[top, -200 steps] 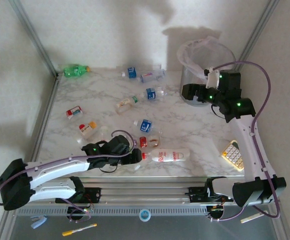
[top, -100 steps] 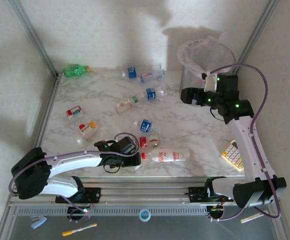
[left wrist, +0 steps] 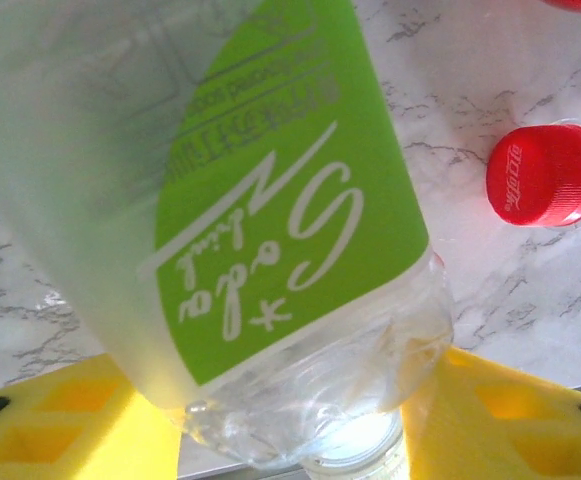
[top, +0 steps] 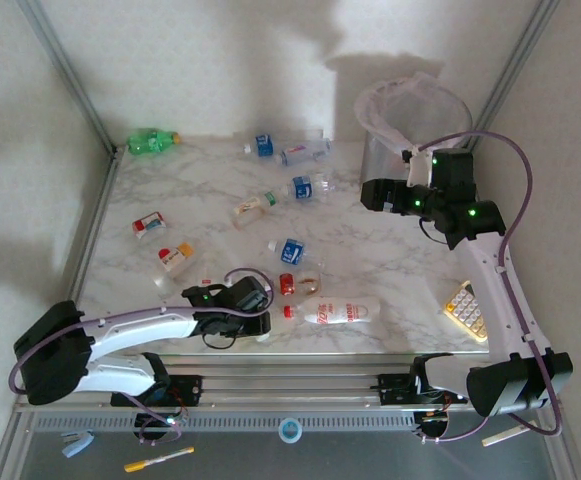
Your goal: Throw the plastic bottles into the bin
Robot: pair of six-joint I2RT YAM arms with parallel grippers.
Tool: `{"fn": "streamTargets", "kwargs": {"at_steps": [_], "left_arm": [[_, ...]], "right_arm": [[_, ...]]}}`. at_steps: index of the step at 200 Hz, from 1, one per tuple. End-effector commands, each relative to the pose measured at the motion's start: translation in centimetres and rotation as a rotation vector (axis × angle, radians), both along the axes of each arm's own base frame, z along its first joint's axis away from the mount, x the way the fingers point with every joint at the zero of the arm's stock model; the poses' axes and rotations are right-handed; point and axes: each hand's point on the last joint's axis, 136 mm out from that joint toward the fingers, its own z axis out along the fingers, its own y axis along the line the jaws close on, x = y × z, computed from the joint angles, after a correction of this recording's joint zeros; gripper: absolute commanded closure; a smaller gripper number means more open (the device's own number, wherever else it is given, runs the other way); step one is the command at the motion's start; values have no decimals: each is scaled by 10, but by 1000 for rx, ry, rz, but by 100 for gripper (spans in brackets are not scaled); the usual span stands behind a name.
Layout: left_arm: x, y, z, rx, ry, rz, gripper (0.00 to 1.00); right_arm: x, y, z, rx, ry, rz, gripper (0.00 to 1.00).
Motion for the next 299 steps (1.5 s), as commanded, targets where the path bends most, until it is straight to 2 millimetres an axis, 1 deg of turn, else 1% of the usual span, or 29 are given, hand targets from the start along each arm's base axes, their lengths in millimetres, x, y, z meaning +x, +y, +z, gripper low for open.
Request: {"fn": "streamTargets", "kwargs": {"at_steps": [1,21,51,77,105,120,135,181,195,221,238,250,283,299], "left_arm": [[-5,5,-2,-2,0,6,52],[-8,8,-4,-1,5,1,57],[-9,10,-4,4,0,-8,61],[-1,4,10,-25,-54,-27,63],[10,-8,34,-86,-143,-68,63],[16,-17,51,-120,-200,-97,66],[24,-24,70,-142,-262,-129,66],[52,-48,144,-184,-509,-222,63],[57,-57,164,-212,-578,-259,61],[63,-76,196,-269,-689,-340,62],[64,-87,211,-296,-738,-389,62],[64,-94,219,-313,-762,-419,63],[63,-112,229,-351,-772,-491,63],[61,-119,231,-376,-770,-515,64]], "right_arm": [[2,5,0,14,-4,14,2],[1,6,-2,16,1,14,2],[1,7,-3,18,3,20,2],[0,8,-5,18,8,20,2],[-2,10,-7,26,13,32,2],[-5,14,-8,43,21,53,2],[-8,20,-8,71,34,80,2],[-34,51,-10,209,107,241,2],[-42,60,-11,239,114,285,2],[-58,77,-5,338,124,381,2],[-67,87,-1,372,126,438,2],[-71,93,-2,381,132,464,2],[-78,104,-5,404,153,509,2],[-85,112,-3,410,153,552,2]]}}
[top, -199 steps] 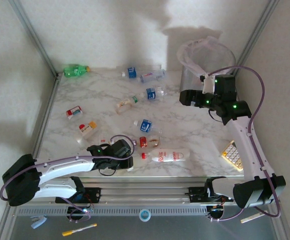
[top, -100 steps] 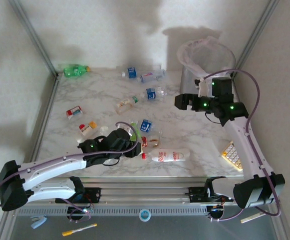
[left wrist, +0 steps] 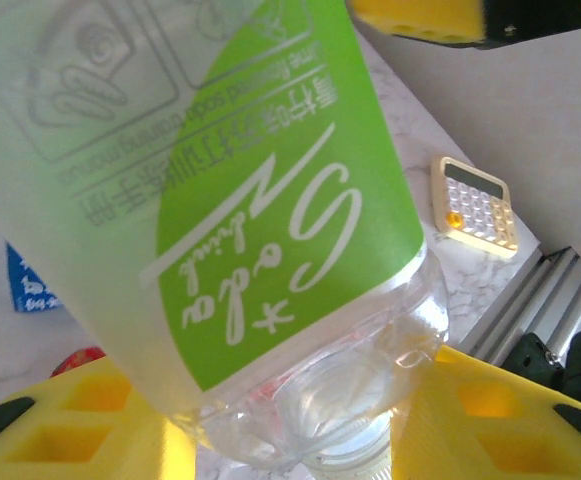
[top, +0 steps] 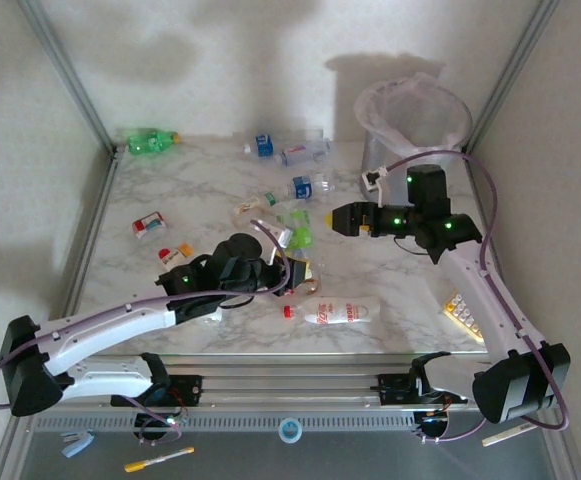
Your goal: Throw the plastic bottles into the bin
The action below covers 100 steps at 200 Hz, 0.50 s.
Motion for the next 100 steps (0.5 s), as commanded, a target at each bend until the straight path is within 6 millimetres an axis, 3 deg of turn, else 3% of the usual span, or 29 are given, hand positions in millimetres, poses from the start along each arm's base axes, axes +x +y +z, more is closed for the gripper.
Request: {"fn": "streamTargets", "kwargs": {"at_steps": [1,49,100], "left_arm": [[-6,-19,22,-46,-56,-96,64],[-11,-31,26,-64,-48,-147,64],[-16,-39,34,-81,-70,-183,65]], "right_arm": [[-15,14,6,49,-8,81,2],[-32,27,8,56,-29,158,2],[-33,31,0,55,-10,172,4]]}}
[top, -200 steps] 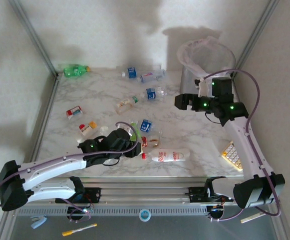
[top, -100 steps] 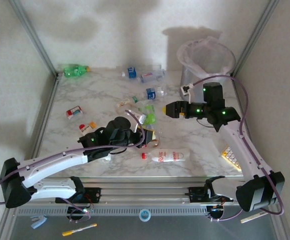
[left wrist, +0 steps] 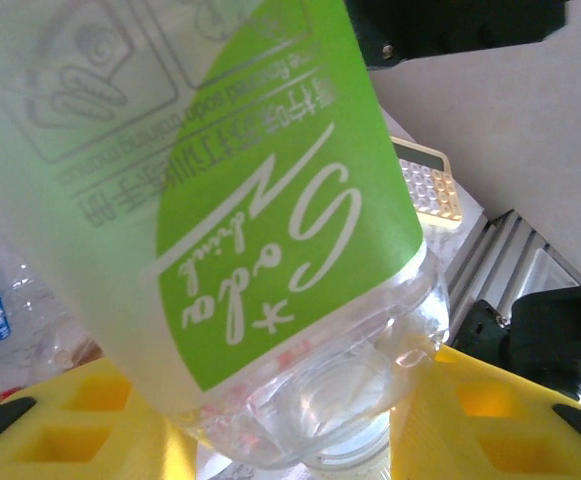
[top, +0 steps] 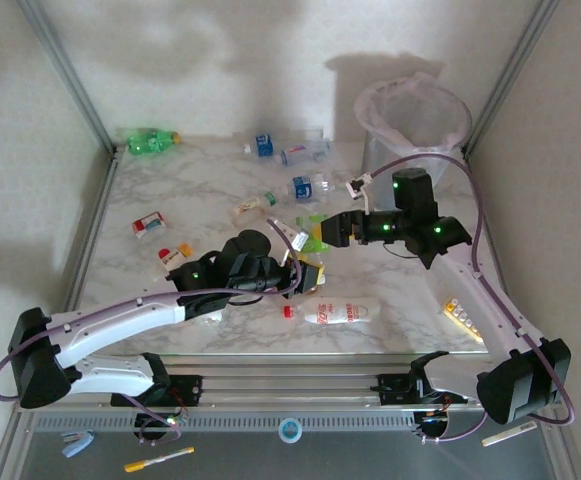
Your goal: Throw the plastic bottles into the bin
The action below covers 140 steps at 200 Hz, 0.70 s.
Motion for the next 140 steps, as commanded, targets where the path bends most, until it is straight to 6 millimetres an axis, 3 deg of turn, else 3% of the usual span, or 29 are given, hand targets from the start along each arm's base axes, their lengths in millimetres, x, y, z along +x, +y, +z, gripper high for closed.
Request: {"fn": "streamTargets", "kwargs": {"at_steps": [1,83,140], "left_arm": [[-4,-12,27,-61,-57,-47,65],[-8,-21,27,-66,-65,-84,65],[-7,-23,27,-58,-79,-87,64]], "right_arm": [[-8,4,0,20,-4,41,4],[-8,12,2,64,20,69,14],[-10,14,6,72,40,87,39]]}}
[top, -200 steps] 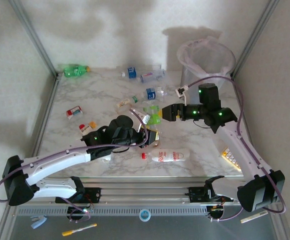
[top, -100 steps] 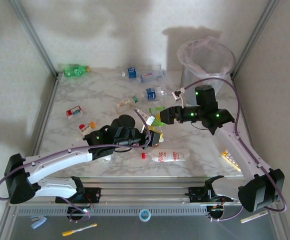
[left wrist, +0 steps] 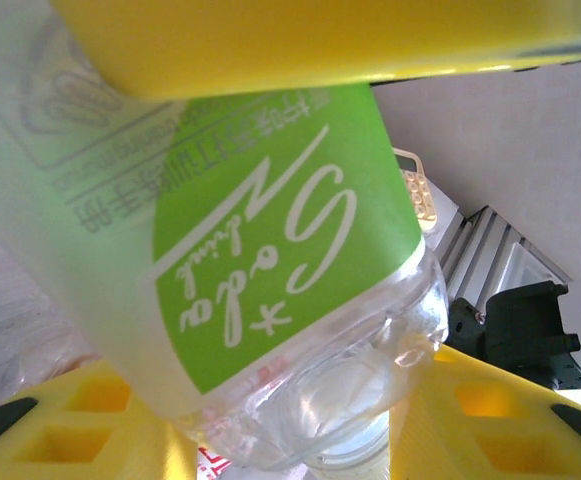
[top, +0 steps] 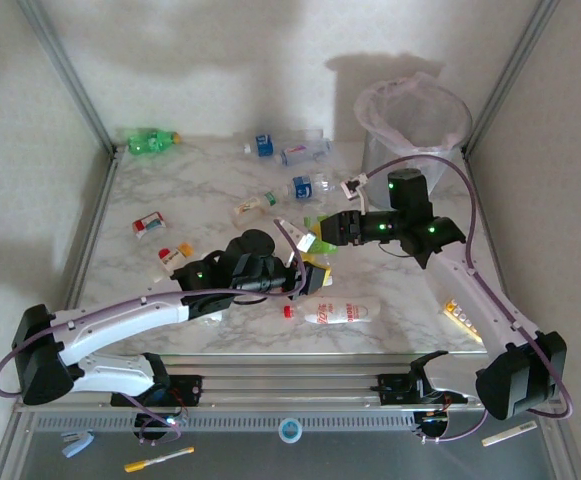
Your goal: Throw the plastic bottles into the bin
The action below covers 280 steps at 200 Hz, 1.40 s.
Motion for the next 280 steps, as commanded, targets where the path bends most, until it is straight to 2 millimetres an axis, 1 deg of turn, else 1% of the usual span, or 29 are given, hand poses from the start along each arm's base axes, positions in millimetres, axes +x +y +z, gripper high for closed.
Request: {"fn": "streamTargets", "kwargs": {"at_steps": [1,15,20,27,41,47,54,68,70,72,97,117,130,146,152,153,162,166,168,170,172,183,198,206,210,219,231,247,280], "left_arm": [[-2,-10,20,-39,-51,-37,64],[-2,-10,18,-34,-49,-36,62],[-2,-9,17,-33,-48,-34,59],[-1,-9,16,-32,-48,-29,51],[1,-6,15,-32,-46,-10,28],[2,-4,15,-31,-47,5,20],[4,-2,15,-33,-47,23,13],[7,4,13,-34,-46,56,5],[6,4,13,-38,-46,59,2],[7,5,13,-39,-45,63,1],[10,17,4,-37,-20,126,0],[10,30,-3,-44,2,181,0],[12,41,-6,-59,12,230,0],[14,54,-8,-85,18,286,0],[14,57,-9,-93,21,306,0],[14,58,-10,-93,22,308,0],[16,64,-10,-99,23,338,0],[16,66,-11,-99,27,352,0],[17,68,-11,-100,27,357,0],[17,69,-12,-98,28,363,0],[18,70,-12,-98,29,370,0],[19,76,-15,-96,34,399,0],[20,82,-18,-88,40,429,0],[21,85,-19,-86,41,443,0],[22,87,-19,-85,41,453,0],[23,91,-20,-81,44,473,0],[25,96,-23,-77,52,502,0],[27,100,-27,-70,67,520,0],[29,105,-33,-57,82,541,0]], "right_arm": [[-9,4,7,28,3,49,40],[-8,4,8,20,3,42,44],[-7,4,8,16,2,40,45],[-7,3,9,11,1,35,46],[-3,2,10,-7,-8,13,49],[-1,1,10,-19,-15,1,51],[2,-1,10,-35,-23,-19,53],[10,-6,12,-75,-55,-74,54],[12,-7,13,-81,-64,-82,55],[13,-7,14,-87,-69,-90,55],[36,-24,24,-194,-167,-226,57],[63,-42,45,-270,-284,-360,60],[85,-60,65,-330,-383,-492,61],[114,-91,93,-382,-497,-703,61],[122,-100,106,-382,-532,-768,61],[124,-104,111,-380,-545,-790,61],[131,-113,129,-364,-603,-859,62],[134,-118,142,-349,-646,-897,62],[134,-119,144,-346,-655,-903,62],[135,-121,152,-332,-685,-922,62],[135,-121,155,-327,-697,-927,62],[134,-128,186,-243,-837,-997,62],[119,-138,225,-96,-1062,-1090,61],[113,-145,236,-42,-1156,-1146,61],[109,-150,245,-15,-1207,-1180,61],[106,-161,256,5,-1265,-1248,62],[109,-175,265,13,-1279,-1310,63],[114,-190,271,50,-1269,-1348,63],[129,-206,270,53,-1252,-1373,63]]}}
